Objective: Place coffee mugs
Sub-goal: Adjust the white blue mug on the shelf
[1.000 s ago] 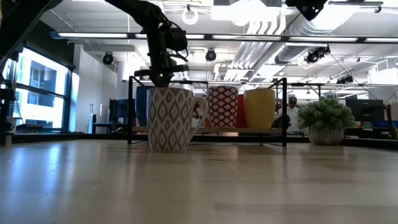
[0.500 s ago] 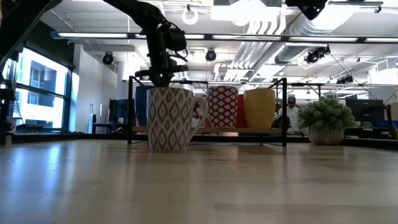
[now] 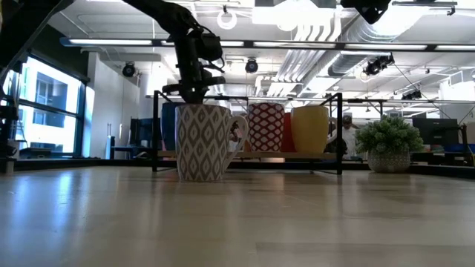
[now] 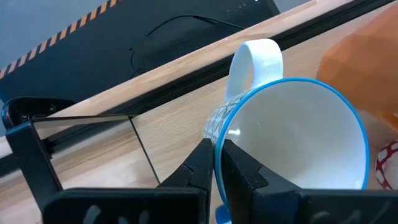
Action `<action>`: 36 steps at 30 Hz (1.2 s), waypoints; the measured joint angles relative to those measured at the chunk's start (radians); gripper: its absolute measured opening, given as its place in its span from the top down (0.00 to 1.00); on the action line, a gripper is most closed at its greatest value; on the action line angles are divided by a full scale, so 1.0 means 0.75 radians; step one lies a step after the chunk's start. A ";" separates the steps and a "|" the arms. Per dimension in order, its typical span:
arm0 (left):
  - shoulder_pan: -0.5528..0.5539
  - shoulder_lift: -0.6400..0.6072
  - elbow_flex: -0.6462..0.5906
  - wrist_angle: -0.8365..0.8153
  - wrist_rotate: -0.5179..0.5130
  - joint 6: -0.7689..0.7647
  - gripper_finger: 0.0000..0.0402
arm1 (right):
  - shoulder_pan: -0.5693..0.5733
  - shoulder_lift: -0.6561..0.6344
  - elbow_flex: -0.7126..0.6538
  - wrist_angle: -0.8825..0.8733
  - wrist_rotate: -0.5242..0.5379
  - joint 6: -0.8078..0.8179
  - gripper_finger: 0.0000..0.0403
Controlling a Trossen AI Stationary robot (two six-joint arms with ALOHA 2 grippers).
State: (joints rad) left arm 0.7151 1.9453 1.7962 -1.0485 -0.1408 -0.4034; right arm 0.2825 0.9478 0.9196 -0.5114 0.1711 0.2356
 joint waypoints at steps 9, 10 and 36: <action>0.004 -0.001 0.000 -0.001 0.011 -0.005 0.95 | 0.000 0.000 0.000 0.000 -0.005 0.004 0.74; 0.004 -0.001 0.000 -0.001 0.011 -0.005 0.94 | 0.000 0.000 0.000 0.000 -0.004 0.004 0.74; 0.025 -0.003 0.001 -0.002 0.032 0.019 0.75 | 0.000 0.000 0.000 -0.001 -0.003 0.024 0.74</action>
State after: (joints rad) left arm 0.7338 1.9434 1.7969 -1.0497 -0.1170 -0.3893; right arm 0.2825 0.9478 0.9199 -0.5117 0.1688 0.2539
